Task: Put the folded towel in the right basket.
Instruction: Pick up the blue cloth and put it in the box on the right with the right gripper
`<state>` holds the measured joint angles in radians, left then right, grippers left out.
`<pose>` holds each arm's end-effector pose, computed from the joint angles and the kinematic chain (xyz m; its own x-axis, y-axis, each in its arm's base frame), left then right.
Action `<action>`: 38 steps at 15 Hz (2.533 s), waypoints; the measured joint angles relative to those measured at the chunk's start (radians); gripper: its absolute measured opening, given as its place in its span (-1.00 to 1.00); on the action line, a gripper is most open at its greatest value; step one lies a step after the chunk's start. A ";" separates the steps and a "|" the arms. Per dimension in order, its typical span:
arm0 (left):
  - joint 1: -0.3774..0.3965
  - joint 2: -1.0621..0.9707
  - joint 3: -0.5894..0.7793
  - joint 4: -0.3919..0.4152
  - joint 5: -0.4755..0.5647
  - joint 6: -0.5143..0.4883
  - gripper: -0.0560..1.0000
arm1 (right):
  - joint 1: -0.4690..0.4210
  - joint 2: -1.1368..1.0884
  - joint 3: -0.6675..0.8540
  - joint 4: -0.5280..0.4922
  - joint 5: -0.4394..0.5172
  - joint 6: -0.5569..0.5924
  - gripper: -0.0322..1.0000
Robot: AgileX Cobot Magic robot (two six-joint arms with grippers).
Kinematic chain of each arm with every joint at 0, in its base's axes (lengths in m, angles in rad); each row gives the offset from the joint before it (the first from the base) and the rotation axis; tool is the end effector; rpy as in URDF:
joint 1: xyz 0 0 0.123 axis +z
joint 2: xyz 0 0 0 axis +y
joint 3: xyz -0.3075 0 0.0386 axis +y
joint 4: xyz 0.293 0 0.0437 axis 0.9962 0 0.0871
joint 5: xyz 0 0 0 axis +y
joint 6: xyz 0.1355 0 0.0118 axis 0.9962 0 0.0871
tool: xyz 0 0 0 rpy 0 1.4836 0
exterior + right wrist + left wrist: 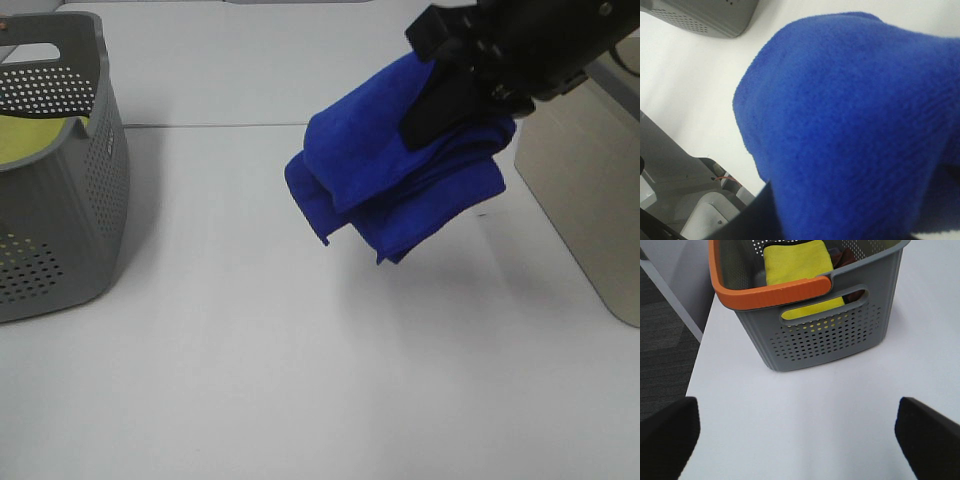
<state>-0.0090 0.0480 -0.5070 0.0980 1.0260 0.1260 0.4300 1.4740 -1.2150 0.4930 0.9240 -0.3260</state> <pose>0.0585 0.0109 0.2830 -0.4640 0.1796 -0.8674 0.0166 0.9808 0.1942 0.3126 0.1999 0.2918 -0.7738 -0.3680 -0.5156 -0.5716 0.7564 0.3179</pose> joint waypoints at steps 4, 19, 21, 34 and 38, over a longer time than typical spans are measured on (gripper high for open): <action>0.000 0.000 0.000 0.000 0.000 0.000 0.98 | 0.000 -0.058 -0.194 -0.075 0.084 0.027 -0.68; 0.000 0.000 0.000 0.000 0.000 0.000 0.98 | -0.051 -0.060 -0.518 -0.210 0.254 0.111 -0.68; 0.000 0.000 0.000 0.000 0.000 0.000 0.98 | -0.192 -0.060 -0.518 -0.129 0.256 0.094 -0.68; 0.000 0.000 0.000 0.000 0.000 0.000 0.98 | -0.829 0.055 -0.518 0.140 0.276 0.018 -0.68; 0.000 0.000 0.000 0.000 0.000 0.000 0.98 | -0.830 0.174 -0.518 -0.002 0.137 0.089 -0.68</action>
<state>-0.0090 0.0480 -0.5070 0.0980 1.0260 0.1260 -0.4000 1.6480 -1.7330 0.4910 1.0610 -0.2370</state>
